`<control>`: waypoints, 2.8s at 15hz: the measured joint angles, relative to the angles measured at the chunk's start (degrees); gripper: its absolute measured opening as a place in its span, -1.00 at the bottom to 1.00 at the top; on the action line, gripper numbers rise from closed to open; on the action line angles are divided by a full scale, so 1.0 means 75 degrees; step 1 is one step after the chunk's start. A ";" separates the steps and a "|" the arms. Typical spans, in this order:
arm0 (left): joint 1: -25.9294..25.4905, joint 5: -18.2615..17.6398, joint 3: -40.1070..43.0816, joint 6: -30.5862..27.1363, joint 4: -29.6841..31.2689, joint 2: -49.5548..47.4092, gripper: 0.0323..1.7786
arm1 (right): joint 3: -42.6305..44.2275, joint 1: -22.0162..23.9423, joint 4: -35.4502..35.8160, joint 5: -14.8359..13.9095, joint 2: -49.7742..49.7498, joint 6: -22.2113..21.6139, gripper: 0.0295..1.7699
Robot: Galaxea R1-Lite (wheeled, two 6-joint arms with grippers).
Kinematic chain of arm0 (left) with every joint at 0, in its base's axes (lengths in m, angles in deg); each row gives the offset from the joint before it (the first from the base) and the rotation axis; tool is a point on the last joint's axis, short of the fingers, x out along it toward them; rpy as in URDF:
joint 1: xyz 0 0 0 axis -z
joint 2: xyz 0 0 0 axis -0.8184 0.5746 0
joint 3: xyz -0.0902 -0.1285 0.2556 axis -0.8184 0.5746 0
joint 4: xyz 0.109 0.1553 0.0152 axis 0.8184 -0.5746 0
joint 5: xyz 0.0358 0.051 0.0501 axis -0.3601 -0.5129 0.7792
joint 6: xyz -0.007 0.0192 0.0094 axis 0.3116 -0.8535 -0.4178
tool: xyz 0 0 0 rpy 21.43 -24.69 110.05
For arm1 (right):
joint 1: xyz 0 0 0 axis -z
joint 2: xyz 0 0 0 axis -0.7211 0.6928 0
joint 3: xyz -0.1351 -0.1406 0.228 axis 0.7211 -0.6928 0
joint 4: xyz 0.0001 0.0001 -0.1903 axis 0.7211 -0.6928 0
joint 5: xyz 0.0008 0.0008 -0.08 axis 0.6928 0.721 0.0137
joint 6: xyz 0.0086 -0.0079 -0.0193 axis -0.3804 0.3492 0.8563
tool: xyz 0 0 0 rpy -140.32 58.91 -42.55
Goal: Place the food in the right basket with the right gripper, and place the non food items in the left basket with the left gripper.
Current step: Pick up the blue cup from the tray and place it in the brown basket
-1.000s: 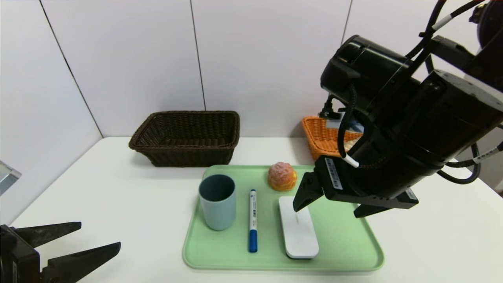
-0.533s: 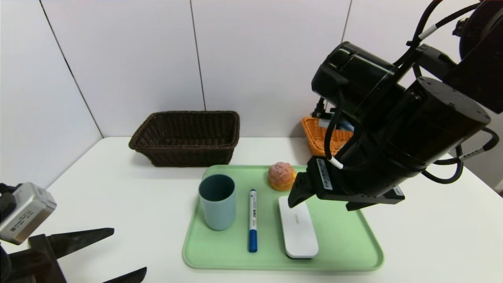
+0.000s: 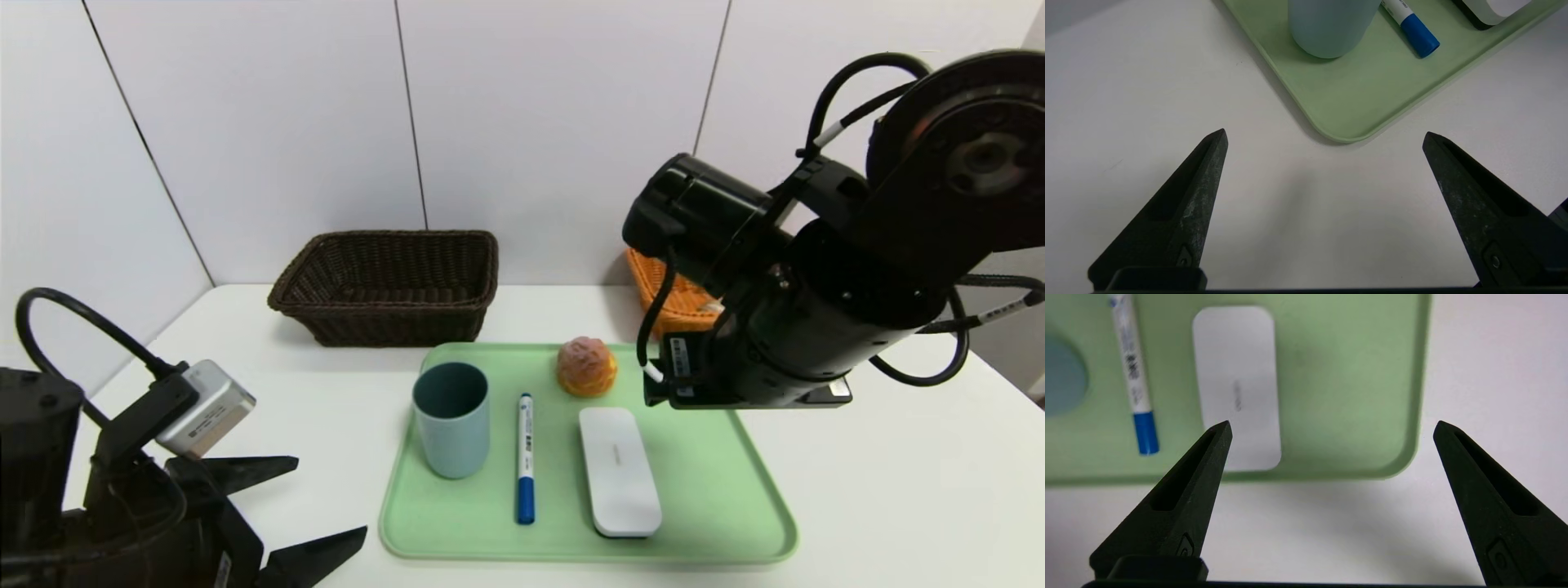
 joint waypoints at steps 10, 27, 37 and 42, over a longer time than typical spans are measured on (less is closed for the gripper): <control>0.0151 -0.0203 0.1372 0.0466 0.5569 0.2827 0.90 | 0.0522 -0.0044 0.0044 -0.0140 0.0119 -0.0076 0.93; 0.0369 -0.0614 0.1471 0.0114 0.8925 0.4863 0.90 | 0.0530 -0.0140 0.0007 -0.0111 0.0075 -0.0021 0.93; 0.0393 -0.0484 0.1255 0.0107 0.9145 0.5432 0.90 | -0.0636 0.1217 0.1591 0.1148 -0.0738 0.3036 0.93; 0.0463 -0.0345 0.1100 0.0096 0.9130 0.5455 0.90 | -0.1177 0.2625 0.3080 0.2371 -0.1417 0.4566 0.93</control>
